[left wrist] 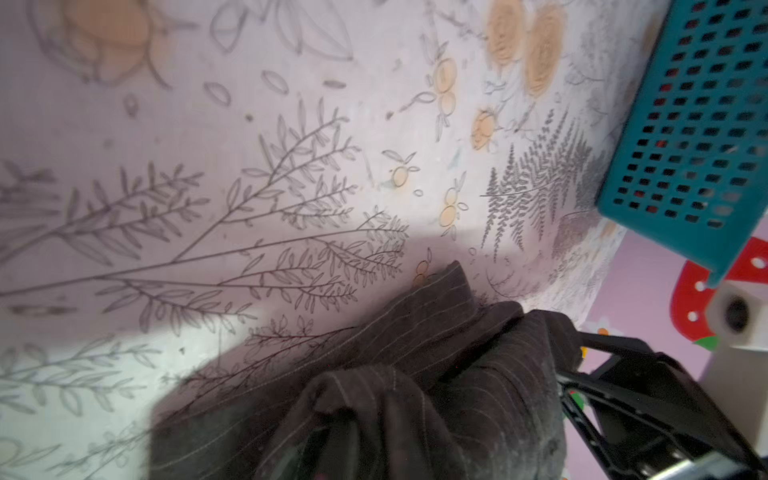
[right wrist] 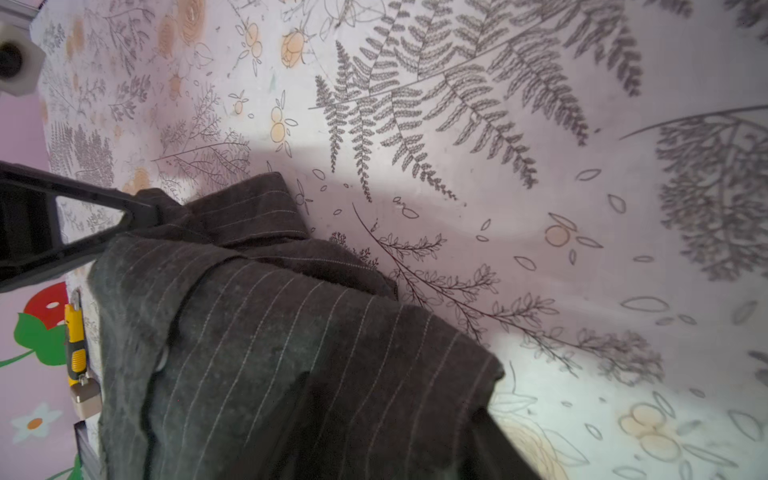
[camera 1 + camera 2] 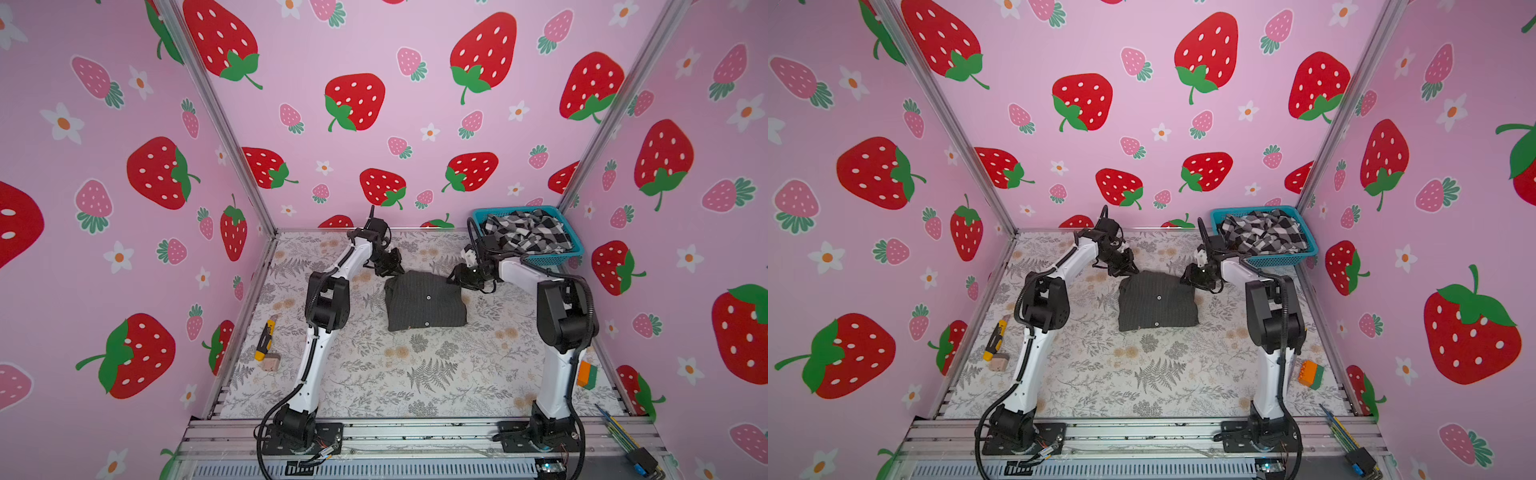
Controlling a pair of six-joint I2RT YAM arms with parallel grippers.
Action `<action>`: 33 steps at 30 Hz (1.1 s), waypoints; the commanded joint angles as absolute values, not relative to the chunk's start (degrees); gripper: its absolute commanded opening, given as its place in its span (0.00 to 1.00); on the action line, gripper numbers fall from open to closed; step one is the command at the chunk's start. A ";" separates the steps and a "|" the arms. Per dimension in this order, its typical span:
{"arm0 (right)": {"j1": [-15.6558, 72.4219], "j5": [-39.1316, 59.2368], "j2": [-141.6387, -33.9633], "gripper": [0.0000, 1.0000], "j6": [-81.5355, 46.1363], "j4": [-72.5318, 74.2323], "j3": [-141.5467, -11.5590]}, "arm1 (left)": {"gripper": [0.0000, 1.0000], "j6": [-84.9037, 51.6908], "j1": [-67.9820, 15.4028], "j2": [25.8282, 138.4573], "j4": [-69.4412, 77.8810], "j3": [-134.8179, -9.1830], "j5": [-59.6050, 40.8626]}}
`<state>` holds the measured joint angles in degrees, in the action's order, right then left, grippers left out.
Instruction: Fold and stack the long sleeve shirts
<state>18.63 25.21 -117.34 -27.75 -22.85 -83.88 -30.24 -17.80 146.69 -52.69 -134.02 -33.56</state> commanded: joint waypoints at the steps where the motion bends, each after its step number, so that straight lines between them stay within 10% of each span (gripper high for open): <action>1: 18.72 25.87 -116.57 0.25 -28.03 -22.59 -86.33 | 0.00 -31.05 -17.70 141.42 -54.61 -132.01 -33.57; 7: 20.17 23.25 -111.60 0.00 -27.77 -24.85 -90.25 | 0.00 -36.48 -16.18 122.65 -43.78 -112.26 -31.61; 26: 27.01 26.37 -134.05 0.00 -28.40 -30.57 -116.38 | 0.00 -46.50 -9.80 116.98 -28.95 -82.61 -28.94; 28: 27.50 25.97 -136.54 0.18 -28.18 -32.41 -119.91 | 0.00 -46.77 -9.50 117.87 -28.72 -83.03 -30.04; 31: 27.51 23.26 -137.00 0.60 -27.23 -34.51 -122.26 | 0.43 -46.64 -9.48 118.15 -28.82 -84.09 -32.52; 33: 27.36 20.91 -135.66 0.68 -26.19 -35.63 -122.43 | 0.58 -44.92 -9.24 116.55 -30.56 -85.75 -31.93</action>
<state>27.75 24.51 -138.06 -27.99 -32.10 -119.92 -45.69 -9.10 117.73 -29.50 -82.98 -30.74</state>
